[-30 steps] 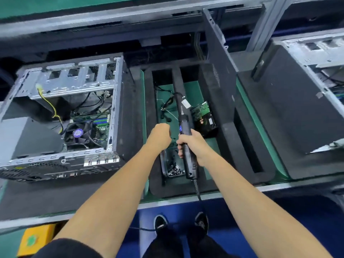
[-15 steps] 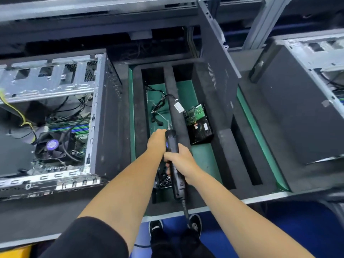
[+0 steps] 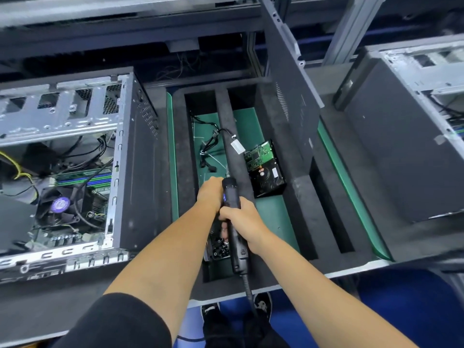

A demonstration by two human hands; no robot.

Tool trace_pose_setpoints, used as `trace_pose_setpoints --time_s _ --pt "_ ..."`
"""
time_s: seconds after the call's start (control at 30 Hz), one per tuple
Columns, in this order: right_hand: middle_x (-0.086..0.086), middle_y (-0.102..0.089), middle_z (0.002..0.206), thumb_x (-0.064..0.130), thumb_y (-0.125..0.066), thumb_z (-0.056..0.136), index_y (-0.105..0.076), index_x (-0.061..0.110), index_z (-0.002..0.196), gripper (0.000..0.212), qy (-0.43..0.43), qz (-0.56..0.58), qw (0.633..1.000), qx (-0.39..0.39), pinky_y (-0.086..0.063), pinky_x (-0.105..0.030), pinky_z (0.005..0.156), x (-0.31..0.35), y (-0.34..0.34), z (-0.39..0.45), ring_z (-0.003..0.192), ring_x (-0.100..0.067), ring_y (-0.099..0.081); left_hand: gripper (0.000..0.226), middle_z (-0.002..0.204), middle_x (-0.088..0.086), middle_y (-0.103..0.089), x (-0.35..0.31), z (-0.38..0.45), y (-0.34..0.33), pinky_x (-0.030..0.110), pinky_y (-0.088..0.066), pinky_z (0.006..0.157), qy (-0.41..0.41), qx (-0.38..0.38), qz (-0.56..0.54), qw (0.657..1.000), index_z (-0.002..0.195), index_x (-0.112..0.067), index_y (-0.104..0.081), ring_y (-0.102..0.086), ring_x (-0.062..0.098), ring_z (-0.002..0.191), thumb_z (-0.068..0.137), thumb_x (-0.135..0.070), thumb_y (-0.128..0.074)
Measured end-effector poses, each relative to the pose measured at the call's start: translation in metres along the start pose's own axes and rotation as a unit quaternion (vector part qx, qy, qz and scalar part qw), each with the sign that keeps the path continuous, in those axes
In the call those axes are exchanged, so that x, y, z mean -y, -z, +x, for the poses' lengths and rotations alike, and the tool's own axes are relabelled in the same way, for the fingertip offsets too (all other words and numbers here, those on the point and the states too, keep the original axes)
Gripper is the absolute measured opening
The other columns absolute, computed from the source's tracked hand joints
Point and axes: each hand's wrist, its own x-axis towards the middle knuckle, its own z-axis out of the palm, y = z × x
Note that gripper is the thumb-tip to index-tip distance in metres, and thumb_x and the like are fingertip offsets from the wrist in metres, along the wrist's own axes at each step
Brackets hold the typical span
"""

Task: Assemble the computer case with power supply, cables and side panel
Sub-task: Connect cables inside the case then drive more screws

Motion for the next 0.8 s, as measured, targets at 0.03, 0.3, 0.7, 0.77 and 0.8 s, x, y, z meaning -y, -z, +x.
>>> trace_pose_setpoints --time_s 0.03,0.3,0.7,0.77,0.8 --pt "-0.005 -0.055 0.067 0.007 -0.060 0.070 -0.052 0.009 0.094 0.025 0.000 0.001 1.000 0.000 -0.049 -0.035 0.056 0.000 0.000 0.000 0.053 -0.019 -0.051 0.035 0.068 0.006 -0.041 0.000 -0.001 0.002 0.032 -0.033 0.068 -0.012 0.001 0.026 1.000 0.060 -0.016 -0.035 -0.040 0.026 0.077 0.090 0.001 -0.043" --pt "-0.004 -0.055 0.065 0.006 -0.060 0.071 -0.052 0.010 0.094 0.024 -0.006 -0.007 1.000 -0.008 -0.051 -0.035 0.055 -0.001 0.000 0.001 0.053 -0.020 -0.052 0.018 0.098 0.021 -0.063 -0.002 -0.002 0.006 0.040 -0.046 0.073 -0.048 0.017 0.141 0.989 0.091 0.002 -0.060 -0.060 0.038 0.092 0.088 0.006 -0.043" --pt "-0.004 -0.054 0.061 0.001 -0.058 0.080 -0.051 0.009 0.095 0.019 0.001 -0.026 1.000 -0.009 -0.049 -0.030 0.049 0.004 0.001 -0.008 0.046 -0.020 -0.050 0.021 0.106 0.023 -0.062 -0.005 -0.001 0.014 0.041 -0.048 0.073 -0.060 0.042 0.210 0.975 0.094 0.006 -0.059 -0.061 0.040 0.098 0.086 0.010 -0.040" --pt "-0.005 -0.055 0.061 0.002 -0.058 0.080 -0.051 0.009 0.096 0.019 -0.001 -0.026 1.000 -0.009 -0.049 -0.030 0.050 0.005 0.001 -0.008 0.046 -0.020 -0.049 0.017 0.104 0.021 -0.062 -0.008 -0.002 0.017 0.036 -0.045 0.066 -0.055 0.037 0.217 0.974 0.090 0.000 -0.058 -0.061 0.037 0.091 0.087 0.009 -0.043" --pt "-0.005 -0.055 0.060 0.002 -0.058 0.081 -0.050 0.009 0.096 0.019 -0.002 -0.027 1.000 -0.007 -0.049 -0.030 0.050 0.005 0.001 -0.009 0.046 -0.020 -0.050 0.014 0.104 0.020 -0.062 -0.008 -0.002 0.018 0.034 -0.043 0.064 -0.053 0.032 0.217 0.974 0.088 -0.001 -0.056 -0.059 0.035 0.085 0.087 0.008 -0.045"
